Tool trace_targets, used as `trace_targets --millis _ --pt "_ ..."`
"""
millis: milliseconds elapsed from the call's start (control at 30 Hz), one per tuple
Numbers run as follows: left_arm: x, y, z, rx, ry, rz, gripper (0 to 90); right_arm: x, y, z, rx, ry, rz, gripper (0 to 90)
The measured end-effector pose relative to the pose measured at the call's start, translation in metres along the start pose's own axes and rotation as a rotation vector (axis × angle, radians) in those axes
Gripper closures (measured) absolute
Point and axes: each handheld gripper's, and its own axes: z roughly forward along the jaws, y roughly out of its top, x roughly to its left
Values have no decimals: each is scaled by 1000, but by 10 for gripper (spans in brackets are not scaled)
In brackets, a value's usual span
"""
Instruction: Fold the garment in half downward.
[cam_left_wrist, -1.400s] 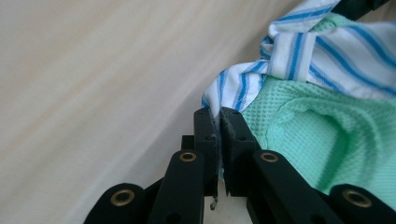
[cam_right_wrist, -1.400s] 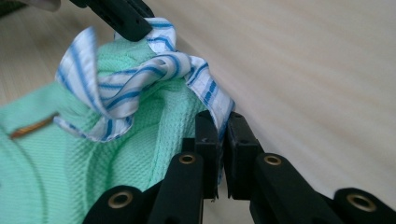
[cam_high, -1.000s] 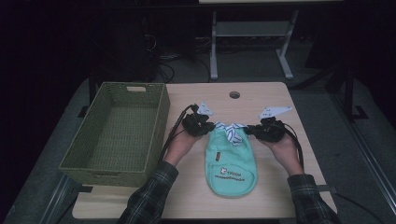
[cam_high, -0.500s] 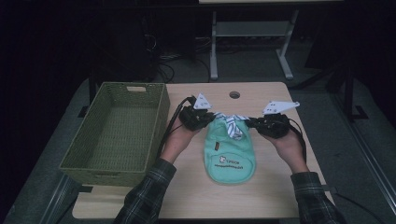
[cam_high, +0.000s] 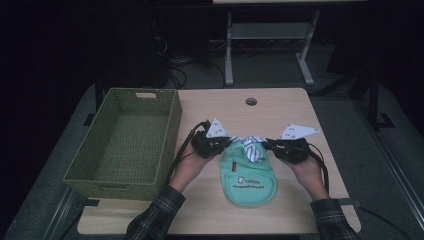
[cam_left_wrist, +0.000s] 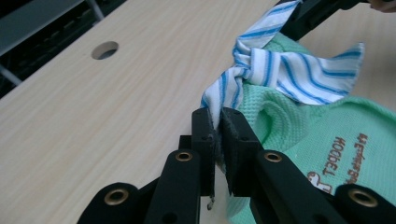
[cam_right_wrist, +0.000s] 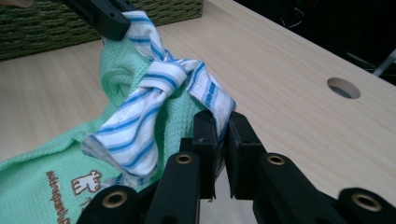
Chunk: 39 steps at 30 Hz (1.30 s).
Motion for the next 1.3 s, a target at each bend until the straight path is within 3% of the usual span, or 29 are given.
trace_targets --millis 333,500,600,933,1100,1300 --pt "-27 -6 -7 -9 -61 37 819 7 -14 -10 10 18 6 820" --pt "-44 -11 -13 -13 -98 50 820 18 -23 -19 24 37 1 821" --pt "-55 -17 -11 12 -124 67 820 26 -32 -24 31 48 -3 822" --pt "-85 -41 8 110 -236 62 820 42 -57 -22 114 93 5 830" --pt "-92 -50 18 184 -231 93 831 49 -67 -18 149 123 13 844" --pt "-80 -53 22 217 -178 97 841 51 -67 -11 151 130 22 852"
